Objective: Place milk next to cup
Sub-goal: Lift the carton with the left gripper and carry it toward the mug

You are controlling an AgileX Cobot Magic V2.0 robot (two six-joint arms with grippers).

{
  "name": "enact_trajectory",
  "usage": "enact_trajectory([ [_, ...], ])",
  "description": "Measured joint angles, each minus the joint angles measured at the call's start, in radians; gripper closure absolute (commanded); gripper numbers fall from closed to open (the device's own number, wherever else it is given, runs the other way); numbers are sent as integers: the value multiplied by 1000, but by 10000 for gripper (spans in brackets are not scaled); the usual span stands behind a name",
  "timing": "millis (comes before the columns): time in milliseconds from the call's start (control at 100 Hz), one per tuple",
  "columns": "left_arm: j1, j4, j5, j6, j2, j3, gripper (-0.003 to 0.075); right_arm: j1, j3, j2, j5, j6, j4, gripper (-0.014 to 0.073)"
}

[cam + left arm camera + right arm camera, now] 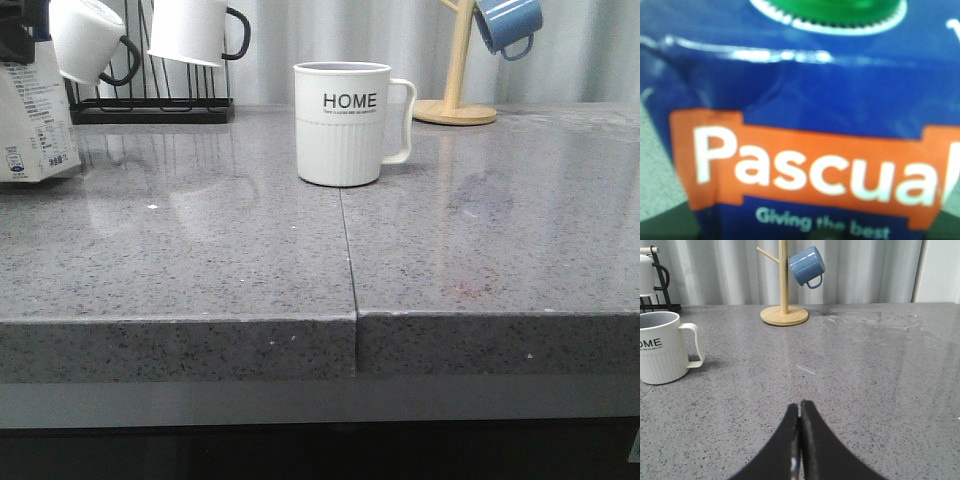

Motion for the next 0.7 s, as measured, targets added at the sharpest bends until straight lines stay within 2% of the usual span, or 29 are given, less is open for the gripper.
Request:
enact_trajectory([
  [200,-2,-23,66,2,-81,2,533,0,0,0,0,0,0,715],
  [470,-38,-79,72,32,-153,-2,533,0,0,0,0,0,0,715],
  [560,-87,-151,72,100,-151,-12,533,0,0,0,0,0,0,715],
  [700,-193,-343,23,287,-113,-47,533,0,0,0,0,0,0,715],
])
